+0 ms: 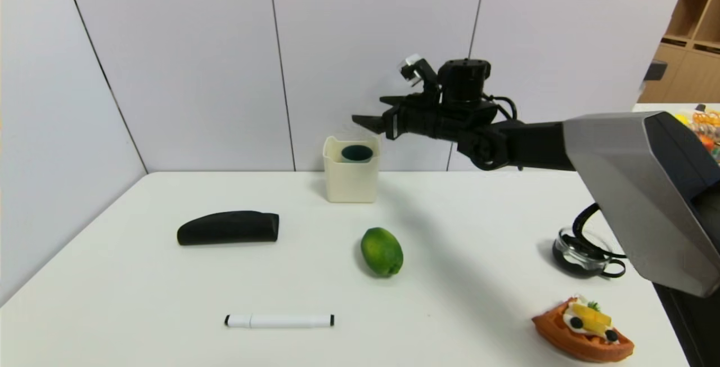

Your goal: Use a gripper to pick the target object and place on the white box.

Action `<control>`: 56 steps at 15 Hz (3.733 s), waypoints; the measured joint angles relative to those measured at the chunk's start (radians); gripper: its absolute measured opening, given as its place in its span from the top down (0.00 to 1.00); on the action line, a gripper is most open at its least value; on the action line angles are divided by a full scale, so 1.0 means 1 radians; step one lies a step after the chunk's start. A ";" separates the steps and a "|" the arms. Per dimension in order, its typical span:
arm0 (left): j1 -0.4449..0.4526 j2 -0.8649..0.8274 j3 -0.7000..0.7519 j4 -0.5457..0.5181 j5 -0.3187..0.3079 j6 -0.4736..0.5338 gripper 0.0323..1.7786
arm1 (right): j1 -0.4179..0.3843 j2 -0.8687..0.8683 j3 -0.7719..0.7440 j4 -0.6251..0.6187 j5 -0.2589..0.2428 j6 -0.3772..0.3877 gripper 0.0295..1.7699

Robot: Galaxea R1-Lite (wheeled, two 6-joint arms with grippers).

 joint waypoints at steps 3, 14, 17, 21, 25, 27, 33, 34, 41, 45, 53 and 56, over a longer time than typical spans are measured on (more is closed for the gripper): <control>0.000 0.000 0.000 0.000 0.000 0.000 0.05 | -0.020 -0.090 0.001 0.013 -0.007 0.003 0.06; 0.000 0.000 0.000 0.000 0.000 0.000 0.05 | -0.229 -0.512 0.297 0.321 -0.412 -0.061 0.04; 0.000 0.000 0.000 0.000 0.000 0.000 0.05 | -0.243 -0.674 0.514 0.305 -0.527 -0.060 0.04; 0.000 0.000 0.000 0.000 0.000 0.000 0.05 | -0.266 -0.933 0.782 0.273 -0.502 -0.047 0.04; 0.000 0.000 0.000 0.000 0.000 0.000 0.05 | -0.286 -1.219 1.017 0.276 -0.428 -0.035 0.04; 0.000 0.000 0.000 0.000 0.000 0.000 0.05 | -0.305 -1.364 1.137 0.280 -0.416 -0.033 0.04; 0.000 0.000 0.000 0.000 0.000 0.000 0.05 | -0.358 -1.765 1.485 0.269 -0.393 -0.030 0.04; 0.000 0.000 0.000 0.000 0.000 0.000 0.05 | -0.367 -1.823 1.537 0.266 -0.381 -0.028 0.04; 0.000 0.000 0.000 0.000 0.000 0.000 0.05 | -0.407 -2.145 1.781 0.260 -0.340 0.004 0.04; 0.000 0.000 0.000 0.000 0.000 0.000 0.05 | -0.408 -2.273 1.882 0.270 -0.346 0.000 0.04; 0.000 0.000 0.000 0.000 0.000 0.001 0.05 | -0.406 -2.386 1.949 0.400 -0.443 0.038 0.04; 0.000 0.000 0.000 0.000 0.000 0.000 0.05 | -0.406 -2.387 1.949 0.397 -0.439 0.049 0.04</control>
